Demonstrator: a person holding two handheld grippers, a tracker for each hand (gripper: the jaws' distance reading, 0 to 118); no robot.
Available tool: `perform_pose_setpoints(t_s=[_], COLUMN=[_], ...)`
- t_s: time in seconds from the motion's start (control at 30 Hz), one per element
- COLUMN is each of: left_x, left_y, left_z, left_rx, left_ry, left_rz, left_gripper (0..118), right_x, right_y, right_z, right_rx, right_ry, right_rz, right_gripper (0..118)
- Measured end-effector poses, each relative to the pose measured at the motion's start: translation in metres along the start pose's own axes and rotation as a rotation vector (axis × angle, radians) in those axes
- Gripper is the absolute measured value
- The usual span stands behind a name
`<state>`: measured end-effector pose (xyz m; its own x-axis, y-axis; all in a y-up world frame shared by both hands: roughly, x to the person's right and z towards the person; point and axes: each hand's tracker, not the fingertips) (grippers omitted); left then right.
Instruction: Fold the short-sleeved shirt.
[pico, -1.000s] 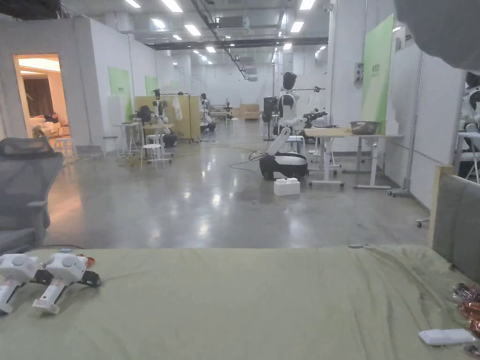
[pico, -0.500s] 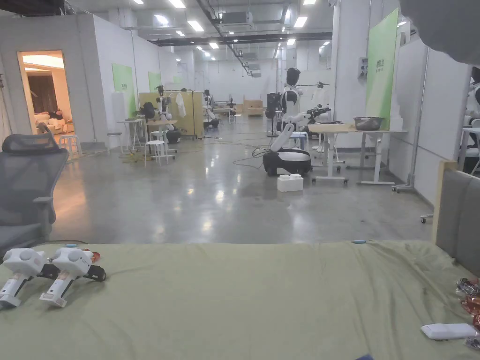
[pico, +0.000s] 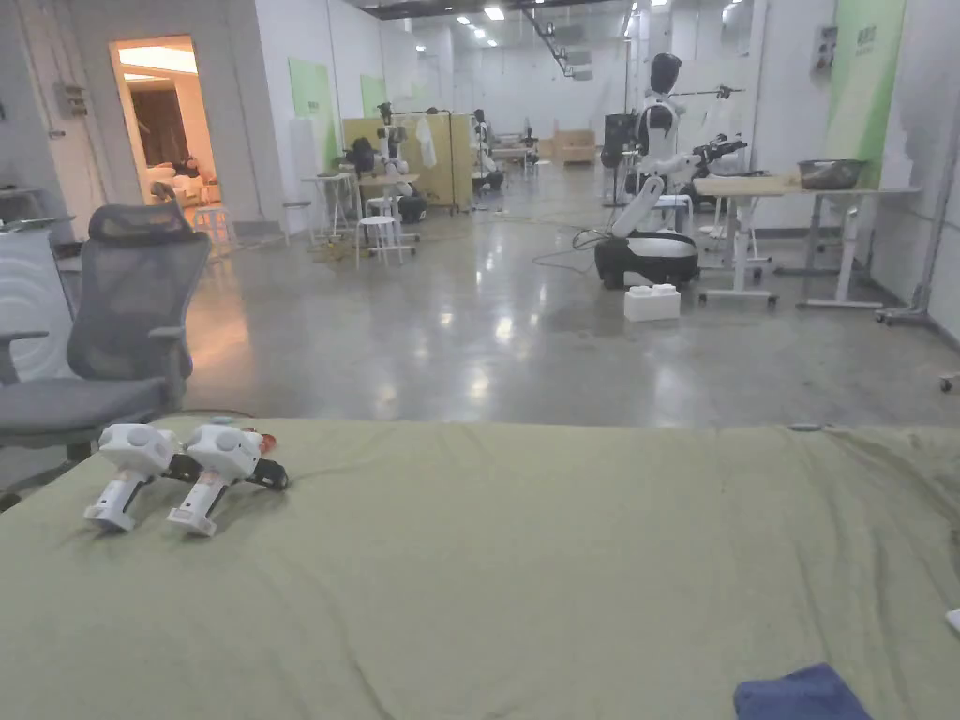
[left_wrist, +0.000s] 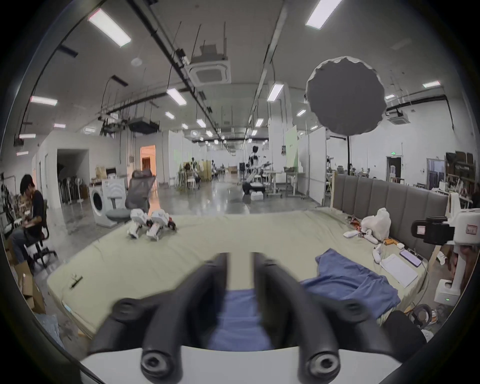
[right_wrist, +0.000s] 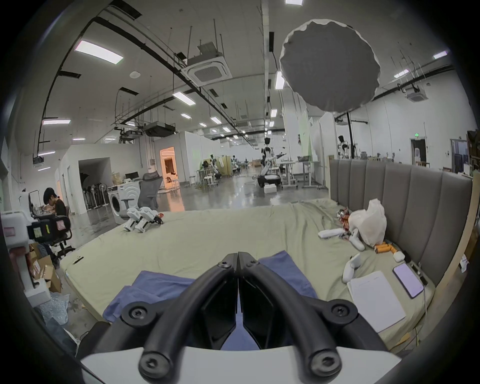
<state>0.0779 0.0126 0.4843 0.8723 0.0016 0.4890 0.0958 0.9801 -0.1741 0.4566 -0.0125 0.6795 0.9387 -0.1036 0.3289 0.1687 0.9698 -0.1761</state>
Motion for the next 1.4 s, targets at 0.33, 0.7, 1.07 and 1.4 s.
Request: perform_pose_setpoints(t_s=[0.33, 0.7, 1.07, 1.4], left_x=[-0.050, -0.072, -0.057, -0.062], left_y=[-0.090, -0.157, -0.173, -0.165], left_z=[-0.224, -0.338, -0.352, -0.357], left_rx=[-0.467, -0.709, -0.779, -0.830], left_ry=[0.049, 0.142, 0.106, 0.077], left_rz=[0.020, 0.188, 0.062, 0.066], left_gripper=[73, 11, 1, 1], right_x=[0.023, 0.062, 0.083, 0.180], right_y=[-0.037, -0.062, -0.052, -0.074], right_z=[-0.020, -0.015, -0.072, -0.289], right_rx=[-0.175, -0.268, -0.288, -0.719], right_ry=[-0.032, -0.122, -0.086, -0.217], right_rz=[-0.061, -0.114, -0.128, -0.130], right_gripper=[0, 0, 0, 83])
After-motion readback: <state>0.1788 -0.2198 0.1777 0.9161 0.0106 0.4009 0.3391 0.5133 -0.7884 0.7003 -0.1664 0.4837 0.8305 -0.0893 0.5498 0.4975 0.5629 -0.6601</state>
